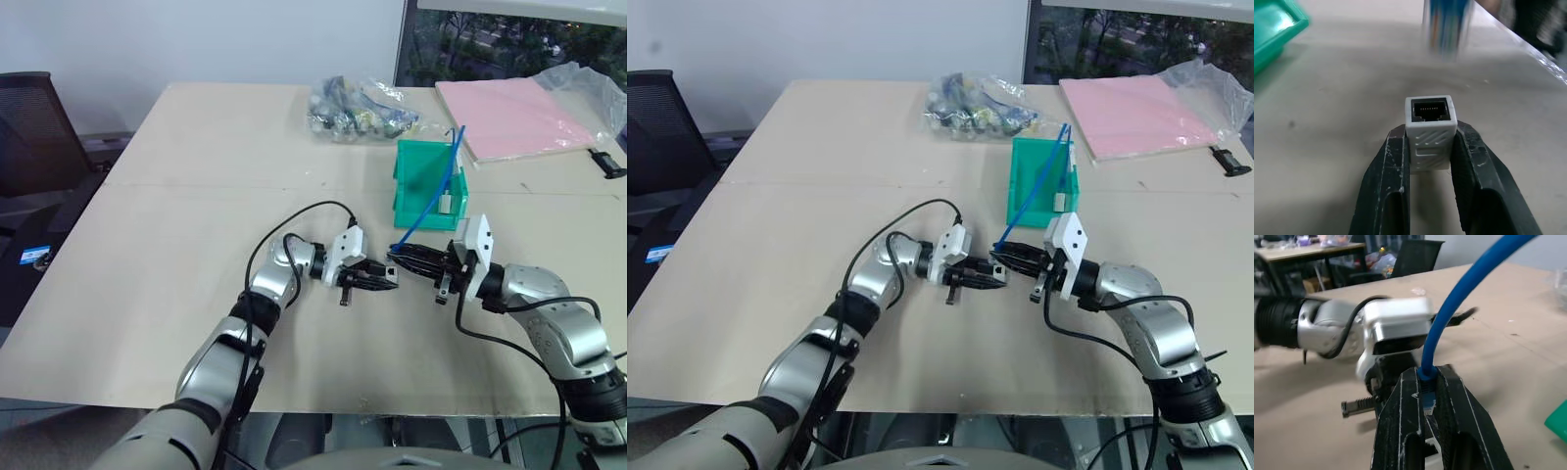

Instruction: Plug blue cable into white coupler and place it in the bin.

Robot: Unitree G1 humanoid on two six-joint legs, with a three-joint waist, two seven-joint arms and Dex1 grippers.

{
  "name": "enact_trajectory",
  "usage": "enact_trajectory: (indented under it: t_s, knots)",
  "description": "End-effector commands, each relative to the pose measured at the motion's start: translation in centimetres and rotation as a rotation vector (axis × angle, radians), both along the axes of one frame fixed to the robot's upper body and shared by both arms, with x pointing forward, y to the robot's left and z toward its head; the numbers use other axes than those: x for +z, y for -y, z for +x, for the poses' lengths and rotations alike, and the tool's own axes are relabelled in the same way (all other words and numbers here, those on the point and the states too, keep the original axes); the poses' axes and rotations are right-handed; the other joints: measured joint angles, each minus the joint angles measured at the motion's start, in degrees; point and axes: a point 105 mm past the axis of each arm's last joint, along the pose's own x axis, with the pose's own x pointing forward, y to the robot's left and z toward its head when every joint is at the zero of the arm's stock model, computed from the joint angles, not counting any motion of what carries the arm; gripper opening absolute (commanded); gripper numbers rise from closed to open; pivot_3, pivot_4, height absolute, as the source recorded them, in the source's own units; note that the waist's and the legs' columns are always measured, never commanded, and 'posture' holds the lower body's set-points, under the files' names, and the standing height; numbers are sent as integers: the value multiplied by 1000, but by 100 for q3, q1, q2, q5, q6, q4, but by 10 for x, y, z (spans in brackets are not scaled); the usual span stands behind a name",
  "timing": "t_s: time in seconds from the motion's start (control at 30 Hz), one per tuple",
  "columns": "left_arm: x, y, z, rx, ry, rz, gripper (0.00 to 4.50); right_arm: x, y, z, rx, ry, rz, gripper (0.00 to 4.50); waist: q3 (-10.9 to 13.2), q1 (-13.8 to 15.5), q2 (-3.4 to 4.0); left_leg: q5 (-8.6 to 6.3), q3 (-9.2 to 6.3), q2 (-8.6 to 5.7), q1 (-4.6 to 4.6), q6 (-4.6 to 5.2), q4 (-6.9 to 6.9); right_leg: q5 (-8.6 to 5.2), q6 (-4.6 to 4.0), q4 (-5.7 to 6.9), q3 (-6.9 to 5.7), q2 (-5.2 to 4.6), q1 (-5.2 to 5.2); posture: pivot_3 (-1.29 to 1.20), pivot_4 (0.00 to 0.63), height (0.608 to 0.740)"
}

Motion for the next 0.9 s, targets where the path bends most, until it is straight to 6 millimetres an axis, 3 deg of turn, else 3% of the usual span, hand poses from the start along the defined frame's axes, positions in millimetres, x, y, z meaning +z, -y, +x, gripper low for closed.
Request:
enact_trajectory:
  t_s: [0.03, 0.47, 0.9]
  knots:
    - [-1, 0, 4, -41, 45, 33, 556, 0, 1, 0, 19, 38, -17, 0, 4, -3, -5, 0, -1, 0, -2, 0, 0, 0, 0, 0, -2, 0, -2, 0, 150, 740]
    - [-6, 3, 9, -12, 101, 43, 556, -18, 9, -5, 15, -31, -72, 0, 4, -3, -6, 0, -57, -3, 2, 1, 14, 0, 1, 36, -15, -1, 0, 0, 150, 740]
    - [-10, -5, 8, -4, 89, 51, 556, -17, 17, 6, -27, -20, -68, 0, 3, -22, -5, 0, -63, -4, 8, 0, 19, 0, 1, 49, -18, 0, 0, 0, 150, 740]
